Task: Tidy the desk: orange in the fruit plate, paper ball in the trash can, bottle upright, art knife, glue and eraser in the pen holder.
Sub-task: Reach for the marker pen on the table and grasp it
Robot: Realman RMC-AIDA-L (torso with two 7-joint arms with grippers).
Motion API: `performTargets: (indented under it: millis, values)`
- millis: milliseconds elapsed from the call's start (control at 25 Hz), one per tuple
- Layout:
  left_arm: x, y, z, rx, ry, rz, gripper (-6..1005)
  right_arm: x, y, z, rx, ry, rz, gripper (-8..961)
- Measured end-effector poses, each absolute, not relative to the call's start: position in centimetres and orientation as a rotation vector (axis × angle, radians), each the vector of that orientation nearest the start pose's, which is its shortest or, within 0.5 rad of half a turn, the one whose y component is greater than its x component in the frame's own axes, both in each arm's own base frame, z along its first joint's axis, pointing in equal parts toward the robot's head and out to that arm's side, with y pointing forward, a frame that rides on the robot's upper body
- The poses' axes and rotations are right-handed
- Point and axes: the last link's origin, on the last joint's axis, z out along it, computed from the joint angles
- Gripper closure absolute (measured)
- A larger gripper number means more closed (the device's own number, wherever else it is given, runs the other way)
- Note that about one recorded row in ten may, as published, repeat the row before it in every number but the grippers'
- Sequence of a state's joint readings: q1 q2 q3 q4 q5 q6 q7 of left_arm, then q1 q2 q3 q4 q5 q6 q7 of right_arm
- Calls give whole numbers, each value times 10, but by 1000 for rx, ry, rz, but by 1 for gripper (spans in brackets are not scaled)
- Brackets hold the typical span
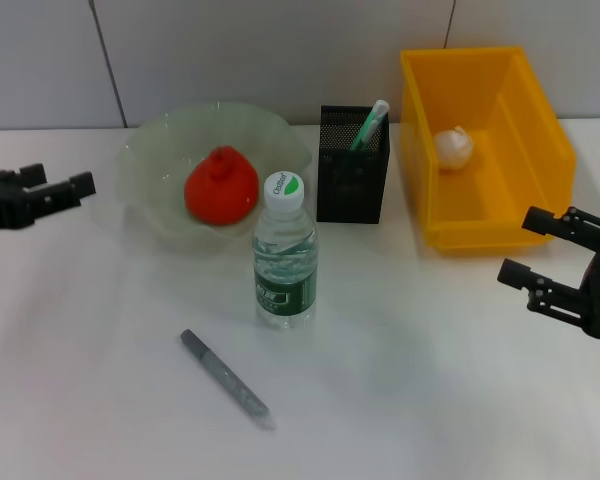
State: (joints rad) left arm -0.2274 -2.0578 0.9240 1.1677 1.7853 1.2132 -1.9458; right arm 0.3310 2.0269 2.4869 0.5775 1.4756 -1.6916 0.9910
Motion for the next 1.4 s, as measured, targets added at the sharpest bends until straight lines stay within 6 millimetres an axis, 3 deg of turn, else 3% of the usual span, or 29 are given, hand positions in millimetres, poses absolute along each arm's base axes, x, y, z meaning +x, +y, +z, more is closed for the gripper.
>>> performTargets:
  millis: [80,200,400,520,680,1080,1120,1400]
  values:
    - [-287,335,89,-2176,-986,-638,174,302,282,42,-2419,314,946,244]
    - [-273,338,106,-2147,-1017,-541,174,305,277,41,-2411,302,935,244]
    - [-264,339,106,-2150,-1053,-435,174,307,274,42,-2385,302,943,245]
    - [-239,338,103,-2173,-1043,-328,174,307,276,42,-2380,301,939,245]
    - [-226,334,103,-2176,-1043,-272,174,308,276,43,-2373,292,934,245]
    - [-202,325,73,-2262,-1153,-145,174,312,273,43,-2333,285,935,245]
    - [-197,323,63,-2304,-1149,-93,174,313,273,44,-2328,286,934,245]
    - [-187,320,46,-2380,-1108,50,174,314,273,44,-2318,294,935,245]
